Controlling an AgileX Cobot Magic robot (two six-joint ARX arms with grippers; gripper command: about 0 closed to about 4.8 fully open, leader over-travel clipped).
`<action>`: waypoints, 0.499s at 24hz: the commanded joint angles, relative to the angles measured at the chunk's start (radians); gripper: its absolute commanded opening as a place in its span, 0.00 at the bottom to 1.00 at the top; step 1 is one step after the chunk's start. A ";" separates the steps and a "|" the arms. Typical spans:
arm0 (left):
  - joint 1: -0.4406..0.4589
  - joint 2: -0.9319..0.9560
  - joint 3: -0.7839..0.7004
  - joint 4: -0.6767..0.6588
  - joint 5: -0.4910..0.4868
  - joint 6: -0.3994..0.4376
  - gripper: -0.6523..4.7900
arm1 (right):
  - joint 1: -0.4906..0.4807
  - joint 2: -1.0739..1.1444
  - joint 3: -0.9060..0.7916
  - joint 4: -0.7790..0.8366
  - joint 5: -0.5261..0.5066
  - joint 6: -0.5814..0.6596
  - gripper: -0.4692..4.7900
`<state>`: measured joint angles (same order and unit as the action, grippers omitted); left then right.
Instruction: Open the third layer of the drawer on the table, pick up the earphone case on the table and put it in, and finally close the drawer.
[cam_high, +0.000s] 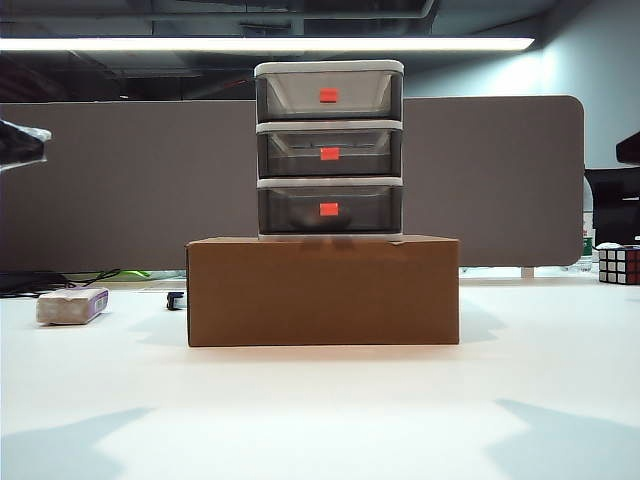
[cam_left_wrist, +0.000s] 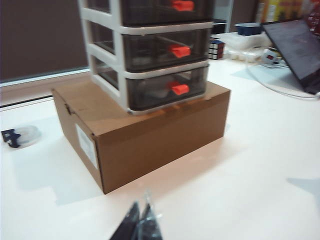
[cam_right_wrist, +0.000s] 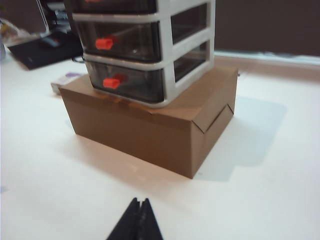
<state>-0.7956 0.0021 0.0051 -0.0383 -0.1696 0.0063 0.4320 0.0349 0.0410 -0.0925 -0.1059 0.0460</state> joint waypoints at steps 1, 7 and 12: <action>0.010 0.000 0.002 0.014 -0.055 0.003 0.11 | -0.001 -0.035 -0.040 0.040 0.005 0.005 0.08; 0.127 0.000 0.002 0.007 -0.014 0.004 0.11 | -0.011 -0.035 -0.040 0.000 0.044 -0.051 0.08; 0.493 0.000 0.002 0.041 0.202 -0.040 0.11 | -0.156 -0.035 -0.040 0.002 0.036 -0.100 0.08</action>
<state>-0.3485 0.0021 0.0051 -0.0204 -0.0326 -0.0124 0.3023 0.0013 0.0071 -0.1040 -0.0654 -0.0368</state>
